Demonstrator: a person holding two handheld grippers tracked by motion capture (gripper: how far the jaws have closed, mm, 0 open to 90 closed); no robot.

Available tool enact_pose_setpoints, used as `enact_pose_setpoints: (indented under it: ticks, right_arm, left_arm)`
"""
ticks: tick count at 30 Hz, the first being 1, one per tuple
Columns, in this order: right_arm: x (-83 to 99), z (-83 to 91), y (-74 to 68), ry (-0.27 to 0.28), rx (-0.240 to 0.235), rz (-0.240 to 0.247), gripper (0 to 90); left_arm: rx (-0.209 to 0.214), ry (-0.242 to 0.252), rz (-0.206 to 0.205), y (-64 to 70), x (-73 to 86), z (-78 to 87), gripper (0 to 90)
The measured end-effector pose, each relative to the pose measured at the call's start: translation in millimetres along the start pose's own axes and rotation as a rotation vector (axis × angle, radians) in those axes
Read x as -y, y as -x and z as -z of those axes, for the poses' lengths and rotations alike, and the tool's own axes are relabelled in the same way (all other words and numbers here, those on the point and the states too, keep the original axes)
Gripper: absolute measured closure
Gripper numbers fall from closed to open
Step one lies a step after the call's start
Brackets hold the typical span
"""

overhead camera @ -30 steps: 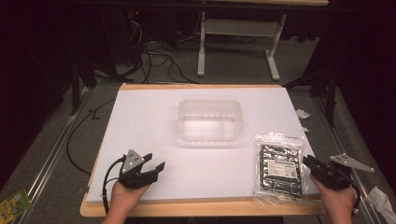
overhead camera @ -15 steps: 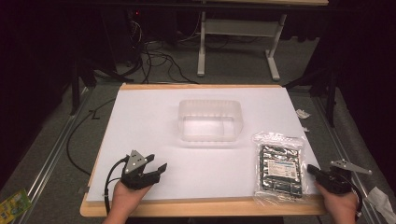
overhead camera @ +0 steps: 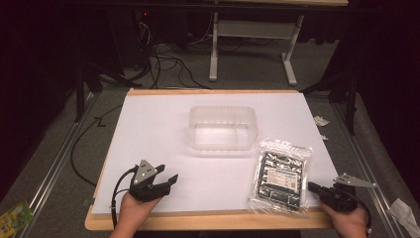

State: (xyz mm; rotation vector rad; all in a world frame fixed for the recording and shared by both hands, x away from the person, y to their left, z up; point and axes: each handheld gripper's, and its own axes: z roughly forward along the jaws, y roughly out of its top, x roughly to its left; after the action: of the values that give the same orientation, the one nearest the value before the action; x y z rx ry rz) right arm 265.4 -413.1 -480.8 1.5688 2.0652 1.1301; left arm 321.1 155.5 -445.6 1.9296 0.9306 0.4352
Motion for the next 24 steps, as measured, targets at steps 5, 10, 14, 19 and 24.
enact_pose_setpoints:
  ticks: [5,10,14,19,24]
  right_arm:
    - [-1.5,-8.7,-19.6,-0.022,-0.062,0.057,90.0]
    - [-5.3,-5.6,-23.8,-0.024,-0.017,0.082,90.0]
    - [-11.1,-0.2,-12.9,0.063,0.016,0.031,84.6]
    - [-25.4,-3.8,0.6,0.136,0.045,-0.032,77.8]
    - [-44.8,-18.2,11.7,0.156,0.064,-0.037,70.8]
  left_arm:
    - [0.0,-0.005,-0.003,0.2,0.4,-0.7,40.2]
    - [-0.003,-0.001,-0.002,0.0,0.5,0.0,40.2]
    - [-0.005,-0.004,-0.002,-0.9,0.9,-1.2,40.2]
    - [-0.01,-0.017,-0.014,-0.5,1.6,-3.7,39.8]
    - [-0.03,-0.024,-0.019,-1.0,2.1,-5.6,39.1]
